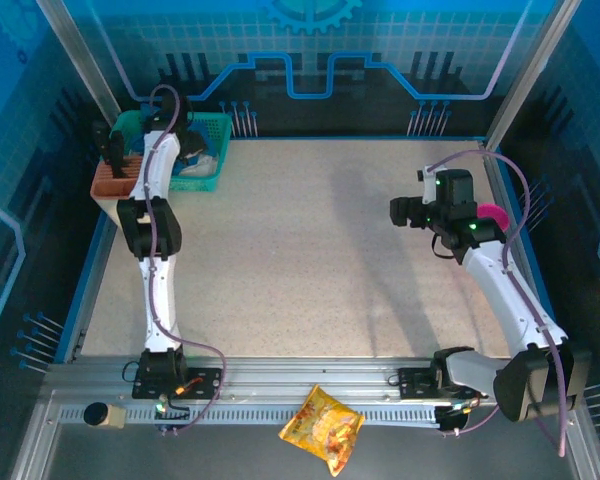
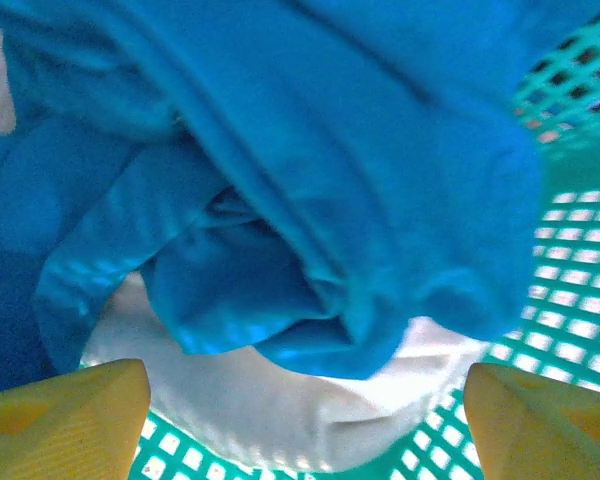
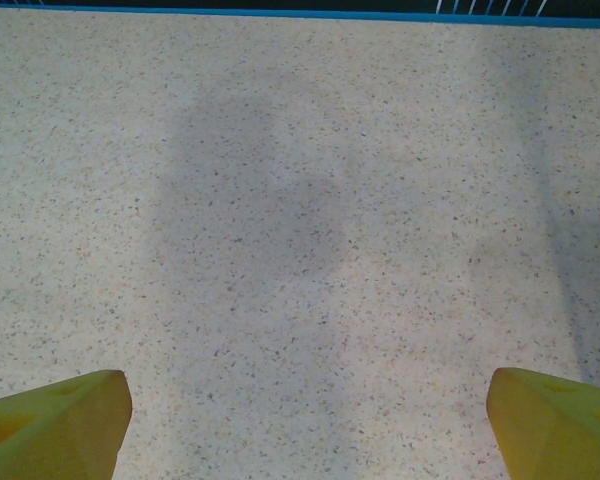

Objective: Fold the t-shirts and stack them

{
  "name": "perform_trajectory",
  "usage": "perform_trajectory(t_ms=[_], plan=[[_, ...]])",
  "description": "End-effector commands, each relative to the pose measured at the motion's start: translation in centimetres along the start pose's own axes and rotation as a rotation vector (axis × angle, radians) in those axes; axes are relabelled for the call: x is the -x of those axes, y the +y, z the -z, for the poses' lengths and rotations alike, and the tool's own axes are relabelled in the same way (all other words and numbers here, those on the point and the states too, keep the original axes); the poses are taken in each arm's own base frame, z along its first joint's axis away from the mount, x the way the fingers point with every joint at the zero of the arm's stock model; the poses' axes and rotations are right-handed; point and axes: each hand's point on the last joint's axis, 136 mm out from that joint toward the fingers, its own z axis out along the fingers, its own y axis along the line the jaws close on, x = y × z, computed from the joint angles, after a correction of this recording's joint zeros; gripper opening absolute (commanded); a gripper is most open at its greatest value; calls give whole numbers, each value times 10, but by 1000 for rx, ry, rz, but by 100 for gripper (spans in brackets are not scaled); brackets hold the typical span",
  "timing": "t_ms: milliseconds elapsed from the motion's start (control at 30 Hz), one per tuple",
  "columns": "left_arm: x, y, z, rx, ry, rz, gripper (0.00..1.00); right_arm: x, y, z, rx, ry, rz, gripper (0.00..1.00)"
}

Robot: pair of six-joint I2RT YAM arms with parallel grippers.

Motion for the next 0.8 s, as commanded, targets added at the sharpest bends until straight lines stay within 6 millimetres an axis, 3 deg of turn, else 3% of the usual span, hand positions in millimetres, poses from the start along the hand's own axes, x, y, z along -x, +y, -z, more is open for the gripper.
perform_trajectory(t_ms=[0,200,500,600,767], plan=[[10,-6,9,-38,-36,57,83,-14,10,0,42,33,-7,93],[13,-10,-21,-64,-57,83,80,-22,11,4,43,50,3,92],[19,-16,-40,-99,-102,99,72,-24,8,7,26,49,10,91],[21,-20,-42,-124,-110,98,56,-24,10,5,31,54,9,89],[30,-30,-29,-190,-138,114,8,-24,12,2,36,67,4,85]])
